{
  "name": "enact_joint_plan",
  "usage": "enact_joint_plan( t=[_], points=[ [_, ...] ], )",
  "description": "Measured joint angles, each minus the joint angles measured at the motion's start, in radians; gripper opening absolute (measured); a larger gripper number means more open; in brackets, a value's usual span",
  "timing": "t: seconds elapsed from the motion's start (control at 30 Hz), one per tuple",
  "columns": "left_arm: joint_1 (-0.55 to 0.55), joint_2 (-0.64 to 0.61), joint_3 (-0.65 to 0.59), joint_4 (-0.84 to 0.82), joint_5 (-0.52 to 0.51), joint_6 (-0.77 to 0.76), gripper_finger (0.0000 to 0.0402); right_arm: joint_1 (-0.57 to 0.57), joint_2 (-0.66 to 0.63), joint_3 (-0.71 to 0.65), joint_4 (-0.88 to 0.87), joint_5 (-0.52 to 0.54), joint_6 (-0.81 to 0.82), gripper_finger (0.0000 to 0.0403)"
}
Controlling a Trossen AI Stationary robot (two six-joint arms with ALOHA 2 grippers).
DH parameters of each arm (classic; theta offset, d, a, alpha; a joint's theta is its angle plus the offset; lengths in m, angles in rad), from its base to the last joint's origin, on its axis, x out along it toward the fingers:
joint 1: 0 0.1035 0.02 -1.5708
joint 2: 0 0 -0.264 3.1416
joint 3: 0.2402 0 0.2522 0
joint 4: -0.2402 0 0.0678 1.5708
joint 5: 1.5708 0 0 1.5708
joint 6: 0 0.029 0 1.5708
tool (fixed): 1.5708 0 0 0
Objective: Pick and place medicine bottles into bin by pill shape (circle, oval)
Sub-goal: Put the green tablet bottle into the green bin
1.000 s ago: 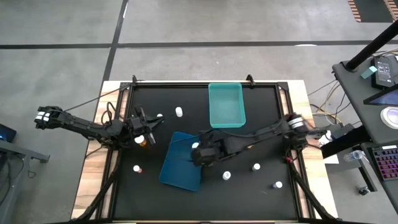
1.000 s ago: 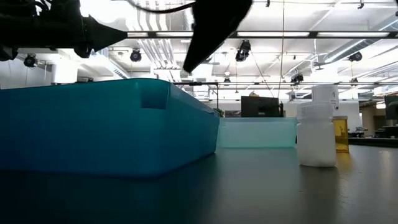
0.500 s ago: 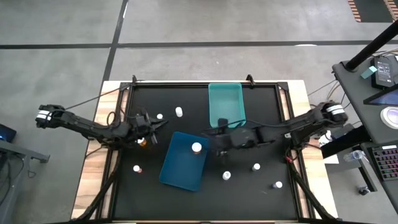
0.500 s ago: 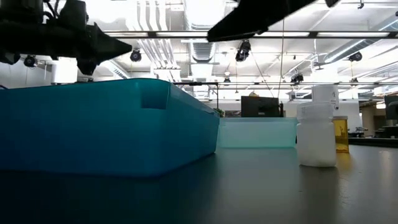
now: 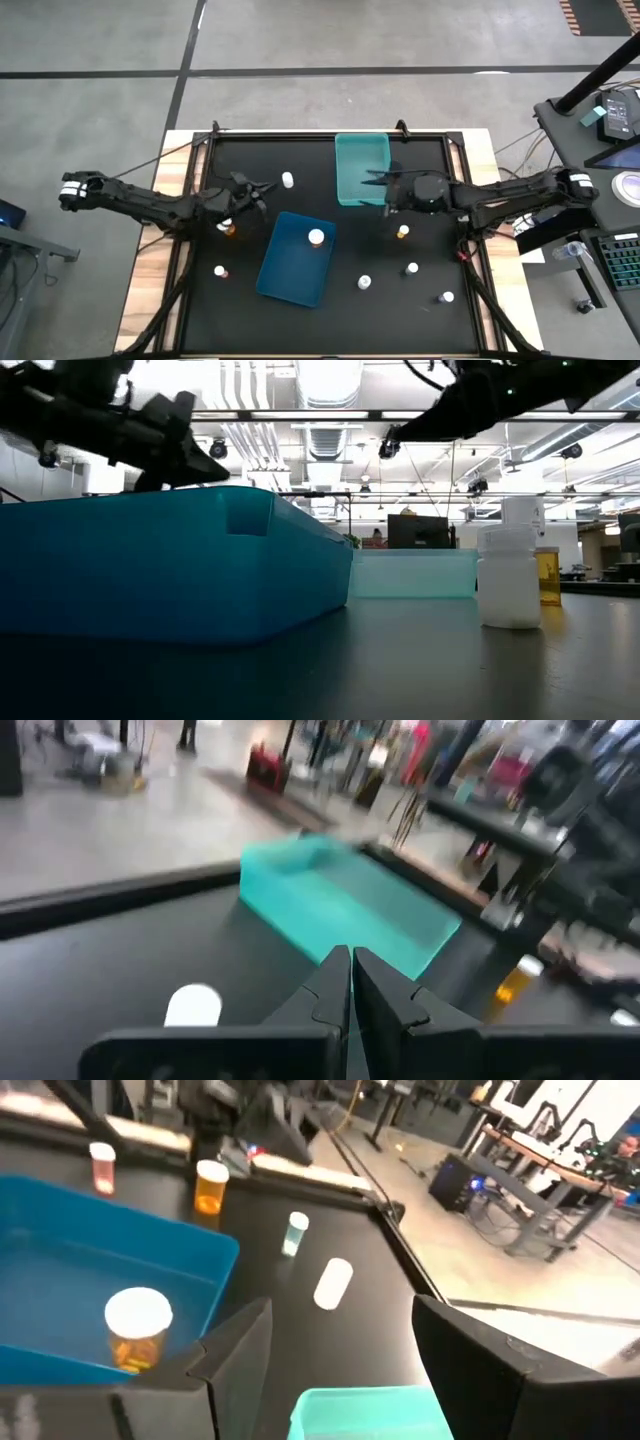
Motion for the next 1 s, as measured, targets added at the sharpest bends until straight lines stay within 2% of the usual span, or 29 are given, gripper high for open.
enact_joint_plan(
  t=[0.13,0.27,0.37,0.43,0.57,0.77,0.87,1.0],
  points=[
    [0.060,0.004,0.115,-0.299,0.098,-0.100,0.0000,-0.022,-0.078,-0.016,0.000,-0.010,0.040,0.0233],
    [0.107,0.004,0.247,-0.679,0.216,-0.214,0.0000,-0.022,-0.128,-0.012,0.001,-0.011,0.064,0.0234],
    [0.141,0.012,0.344,-0.986,0.242,-0.282,0.0000,-0.022,-0.157,-0.012,0.006,-0.011,0.054,0.0236],
    [0.176,0.027,0.400,-1.134,0.243,-0.321,0.0000,-0.022,-0.170,-0.012,0.031,-0.009,0.039,0.0235],
    [0.247,0.062,0.464,-1.224,0.249,-0.332,0.0000,-0.022,-0.196,-0.012,0.099,-0.002,-0.021,0.0233],
    [0.310,0.128,0.466,-1.229,0.310,-0.318,0.0003,-0.023,-0.207,-0.012,0.072,-0.001,-0.031,0.0231],
    [0.322,0.173,0.466,-1.228,0.336,-0.318,0.0027,-0.023,-0.199,-0.012,0.064,0.000,-0.040,0.0231],
    [0.323,0.229,0.466,-1.219,0.340,-0.318,0.0085,-0.023,-0.190,-0.010,0.067,0.000,-0.052,0.0231]
  ],
)
